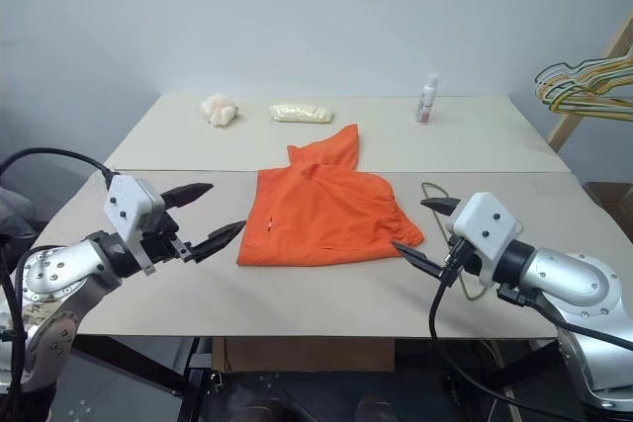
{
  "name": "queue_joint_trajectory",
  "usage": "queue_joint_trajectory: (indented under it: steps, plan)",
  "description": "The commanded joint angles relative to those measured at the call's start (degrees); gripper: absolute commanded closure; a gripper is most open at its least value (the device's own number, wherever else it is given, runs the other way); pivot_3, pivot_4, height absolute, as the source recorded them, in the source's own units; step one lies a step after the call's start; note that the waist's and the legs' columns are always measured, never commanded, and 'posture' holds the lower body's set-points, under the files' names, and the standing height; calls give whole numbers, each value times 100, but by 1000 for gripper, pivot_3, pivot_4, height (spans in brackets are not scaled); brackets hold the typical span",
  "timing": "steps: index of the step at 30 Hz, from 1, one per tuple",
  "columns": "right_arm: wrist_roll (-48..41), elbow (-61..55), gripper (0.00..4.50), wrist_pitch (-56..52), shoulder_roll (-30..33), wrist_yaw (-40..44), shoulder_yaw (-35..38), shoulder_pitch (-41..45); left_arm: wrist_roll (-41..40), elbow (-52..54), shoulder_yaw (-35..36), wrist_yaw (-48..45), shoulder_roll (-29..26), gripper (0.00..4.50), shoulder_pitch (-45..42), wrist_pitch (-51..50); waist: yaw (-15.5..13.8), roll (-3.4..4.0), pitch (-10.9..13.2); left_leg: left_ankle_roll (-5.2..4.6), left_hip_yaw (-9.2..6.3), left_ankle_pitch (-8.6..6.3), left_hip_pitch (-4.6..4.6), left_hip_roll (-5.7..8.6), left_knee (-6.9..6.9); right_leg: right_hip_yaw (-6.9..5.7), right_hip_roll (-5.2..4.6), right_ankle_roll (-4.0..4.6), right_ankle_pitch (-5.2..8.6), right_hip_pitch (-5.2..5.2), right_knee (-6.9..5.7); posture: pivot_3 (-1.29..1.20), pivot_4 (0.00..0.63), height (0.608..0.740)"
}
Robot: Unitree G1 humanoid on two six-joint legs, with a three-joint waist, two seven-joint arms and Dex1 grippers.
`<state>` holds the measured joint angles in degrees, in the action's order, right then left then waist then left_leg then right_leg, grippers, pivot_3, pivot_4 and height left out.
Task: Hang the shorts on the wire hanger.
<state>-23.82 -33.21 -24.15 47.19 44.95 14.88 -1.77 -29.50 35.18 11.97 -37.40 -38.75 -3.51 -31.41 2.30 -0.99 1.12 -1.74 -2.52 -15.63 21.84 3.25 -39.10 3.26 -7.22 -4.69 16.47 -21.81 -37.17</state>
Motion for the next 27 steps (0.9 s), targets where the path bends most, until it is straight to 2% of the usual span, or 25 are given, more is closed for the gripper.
queue_joint_trajectory:
  steps: [1, 15, 20, 24, 27]
  plan:
    - [-65, -177, 16, -3, 36, -30, 191, 29, -18, 66, 117, -73, -51, 0, 12, 178, 0, 0, 0, 0, 0, 0, 0, 0, 0, 0, 0, 0, 0, 0, 0, -91, 10, 740]
    - [-38, -118, 16, 40, 36, -14, 202, 15, -27, 74, 63, -39, -38, 0, 9, 98, 0, 0, 0, 0, 0, 0, -1, 0, 0, 0, 1, 0, 0, 0, 0, -96, 2, 740]
    - [200, -32, 16, 123, 335, 167, 45, 156, -8, 57, 47, 88, 64, 0, -24, 93, 13, 0, 0, 0, 2, 0, 0, 0, 0, 0, 0, 0, 0, 0, 1, -124, 13, 740]
    - [691, -34, 16, -85, 639, 98, -522, 309, -21, 119, -9, 18, 79, 0, 82, 131, 37, 0, 0, 0, 4, 0, -2, -4, 3, 1, 2, 1, 0, 0, 2, -130, 13, 740]
    - [1435, 167, 16, 318, 878, 197, -1221, 452, -1, 77, -78, 60, 106, 0, 7, 123, 36, 0, 0, 1, 5, 0, -4, -6, 4, 2, 4, 3, -2, 0, 3, -130, 13, 740]
